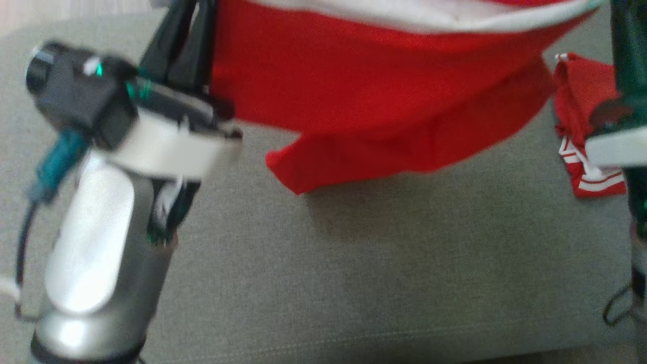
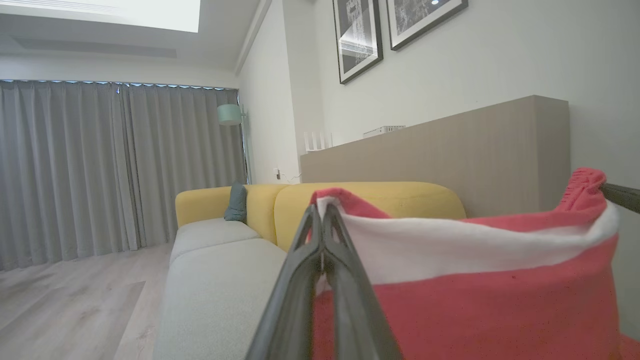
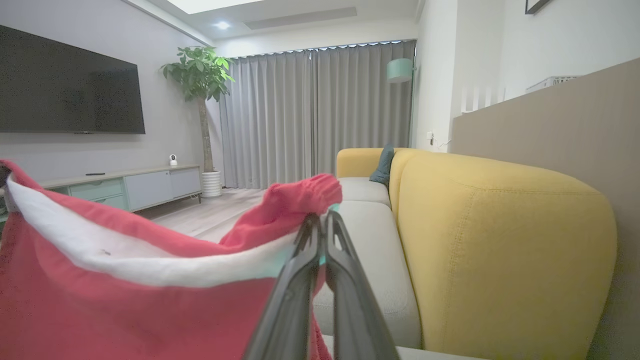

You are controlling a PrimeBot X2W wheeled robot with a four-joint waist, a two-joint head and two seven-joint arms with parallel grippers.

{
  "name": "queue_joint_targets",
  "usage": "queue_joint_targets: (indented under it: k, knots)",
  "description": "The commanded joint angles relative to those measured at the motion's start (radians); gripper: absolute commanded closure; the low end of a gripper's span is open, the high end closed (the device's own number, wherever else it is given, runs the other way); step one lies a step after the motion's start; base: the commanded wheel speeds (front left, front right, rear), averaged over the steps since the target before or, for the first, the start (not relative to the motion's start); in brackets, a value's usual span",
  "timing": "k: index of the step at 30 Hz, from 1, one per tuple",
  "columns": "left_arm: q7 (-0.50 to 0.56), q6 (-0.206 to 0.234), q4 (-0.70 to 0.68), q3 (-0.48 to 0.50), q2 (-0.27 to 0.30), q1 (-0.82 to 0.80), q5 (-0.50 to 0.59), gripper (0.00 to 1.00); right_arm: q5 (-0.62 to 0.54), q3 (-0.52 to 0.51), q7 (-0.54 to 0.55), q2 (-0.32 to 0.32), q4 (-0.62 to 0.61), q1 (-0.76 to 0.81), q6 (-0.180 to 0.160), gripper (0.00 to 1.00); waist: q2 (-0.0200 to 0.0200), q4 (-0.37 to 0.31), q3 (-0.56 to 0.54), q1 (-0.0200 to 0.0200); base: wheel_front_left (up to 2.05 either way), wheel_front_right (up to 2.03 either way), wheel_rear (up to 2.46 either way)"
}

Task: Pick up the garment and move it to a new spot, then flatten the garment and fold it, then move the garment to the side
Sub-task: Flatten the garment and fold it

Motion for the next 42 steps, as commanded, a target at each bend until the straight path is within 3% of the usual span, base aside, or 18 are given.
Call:
queue_joint_targets:
  k: [1, 5, 14, 18, 19, 25, 29, 33, 42]
  knots:
    - [-0.011, -0.013, 0.014, 0.054, 0.005, -0.108, -0.019, 1.0, 0.015, 0.027, 0.002, -0.006, -0.005, -0.085, -0.001, 1.0, 0.0, 0.003, 0.046, 0.0, 0.0, 0.0, 0.0]
    - [-0.05, -0.044, 0.188, 0.081, -0.016, -0.29, -0.052, 1.0, 0.048, 0.07, -0.028, -0.012, 0.112, -0.261, -0.001, 1.0, 0.0, 0.009, 0.102, 0.0, 0.0, 0.0, 0.0]
    - [-0.163, -0.079, 0.601, 0.13, -0.042, -0.671, -0.05, 1.0, 0.121, 0.198, -0.187, 0.039, 0.468, -0.643, -0.001, 1.0, 0.0, 0.019, 0.154, 0.0, 0.0, 0.0, 0.0]
    - [-0.169, -0.096, 0.787, 0.137, -0.058, -0.707, -0.063, 1.0, 0.147, 0.267, -0.267, 0.068, 0.668, -0.705, -0.001, 1.0, 0.0, 0.023, 0.169, 0.0, 0.0, 0.0, 0.0]
    - [-0.169, -0.096, 0.787, 0.137, -0.058, -0.707, -0.063, 1.0, 0.147, 0.267, -0.267, 0.068, 0.668, -0.705, -0.001, 1.0, 0.0, 0.023, 0.169, 0.0, 0.0, 0.0, 0.0]
    - [-0.17, -0.115, 1.004, 0.162, -0.095, -0.634, -0.104, 1.0, 0.198, 0.363, -0.367, 0.107, 0.994, -0.698, -0.001, 1.0, 0.0, 0.036, 0.222, 0.0, 0.0, 0.0, 0.0]
    - [-0.17, -0.126, 1.043, 0.19, -0.113, -0.554, -0.126, 1.0, 0.243, 0.43, -0.424, 0.114, 1.114, -0.652, -0.001, 1.0, 0.0, 0.046, 0.258, 0.0, 0.0, 0.0, 0.0]
    - [-0.17, -0.131, 0.992, 0.237, -0.121, -0.447, -0.138, 1.0, 0.298, 0.464, -0.467, 0.112, 1.143, -0.57, -0.001, 1.0, 0.0, 0.048, 0.274, 0.0, 0.0, 0.0, 0.0]
    - [-0.17, -0.142, 0.744, 0.272, -0.125, -0.087, -0.116, 1.0, 0.319, 0.463, -0.492, 0.074, 0.97, -0.273, -0.001, 1.0, 0.0, 0.039, 0.216, 0.0, 0.0, 0.0, 0.0]
